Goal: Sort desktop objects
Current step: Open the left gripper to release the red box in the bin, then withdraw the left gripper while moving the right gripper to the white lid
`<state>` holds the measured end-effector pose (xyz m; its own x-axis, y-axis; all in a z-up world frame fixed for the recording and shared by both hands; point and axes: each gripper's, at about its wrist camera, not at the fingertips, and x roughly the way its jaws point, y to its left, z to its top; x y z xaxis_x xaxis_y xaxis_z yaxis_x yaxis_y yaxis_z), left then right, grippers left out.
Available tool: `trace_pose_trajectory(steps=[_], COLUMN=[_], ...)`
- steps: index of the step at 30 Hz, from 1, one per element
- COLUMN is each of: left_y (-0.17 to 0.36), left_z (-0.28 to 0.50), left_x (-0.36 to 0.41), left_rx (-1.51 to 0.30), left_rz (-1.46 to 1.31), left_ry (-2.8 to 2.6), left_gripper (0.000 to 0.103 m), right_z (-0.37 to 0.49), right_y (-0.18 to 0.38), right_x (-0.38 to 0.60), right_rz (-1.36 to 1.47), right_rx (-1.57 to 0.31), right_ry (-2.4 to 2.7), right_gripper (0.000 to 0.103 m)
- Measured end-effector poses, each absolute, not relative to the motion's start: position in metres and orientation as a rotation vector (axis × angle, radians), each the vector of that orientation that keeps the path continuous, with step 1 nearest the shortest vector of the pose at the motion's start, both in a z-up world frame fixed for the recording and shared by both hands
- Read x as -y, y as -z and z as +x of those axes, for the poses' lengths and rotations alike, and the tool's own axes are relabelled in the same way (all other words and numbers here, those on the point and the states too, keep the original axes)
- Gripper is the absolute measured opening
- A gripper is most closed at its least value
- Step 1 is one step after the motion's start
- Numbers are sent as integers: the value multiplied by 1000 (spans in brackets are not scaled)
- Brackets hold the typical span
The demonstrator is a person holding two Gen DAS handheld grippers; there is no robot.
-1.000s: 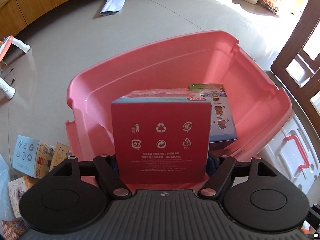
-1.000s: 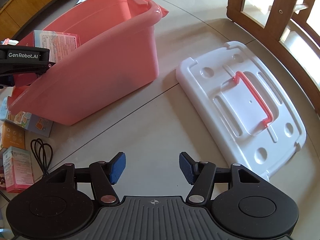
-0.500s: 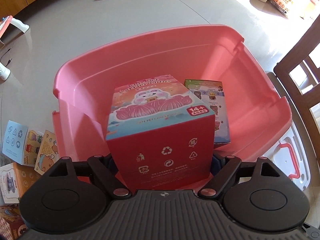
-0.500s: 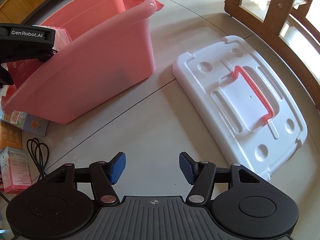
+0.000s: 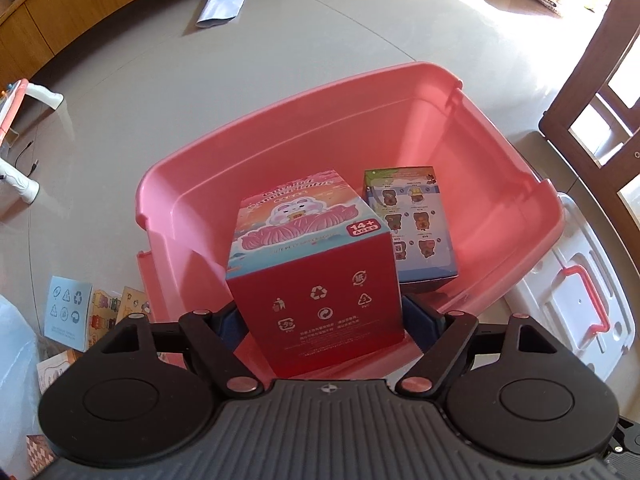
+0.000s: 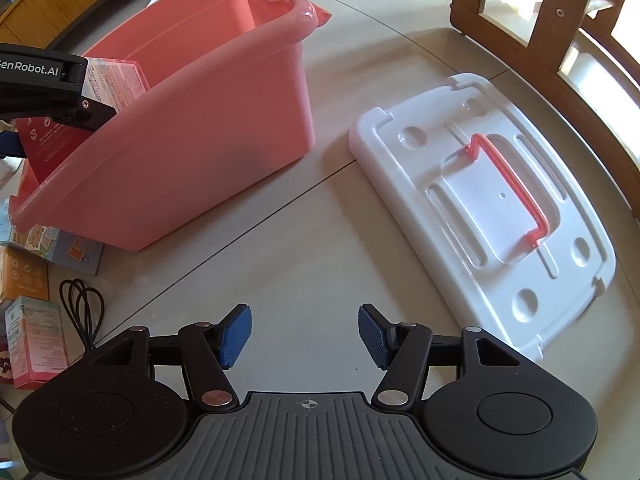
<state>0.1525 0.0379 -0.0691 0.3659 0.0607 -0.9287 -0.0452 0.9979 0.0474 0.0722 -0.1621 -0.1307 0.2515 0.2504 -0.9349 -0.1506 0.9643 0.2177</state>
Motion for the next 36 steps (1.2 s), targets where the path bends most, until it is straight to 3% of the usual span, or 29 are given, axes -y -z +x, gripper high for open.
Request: trace_pose_trajectory(steps=[21, 36], left_y=[101, 46], left_z=[185, 151], left_x=[-25, -18], left_rx=[-1199, -1089], left_rz=[-35, 30], left_ry=[-42, -126], left_gripper=[80, 85], right_z=[75, 70], right_y=[141, 123], right_x=[172, 176], right_rz=[82, 78], right_rx=[-1313, -1279], right_ry=[-239, -238], right_gripper=[56, 57])
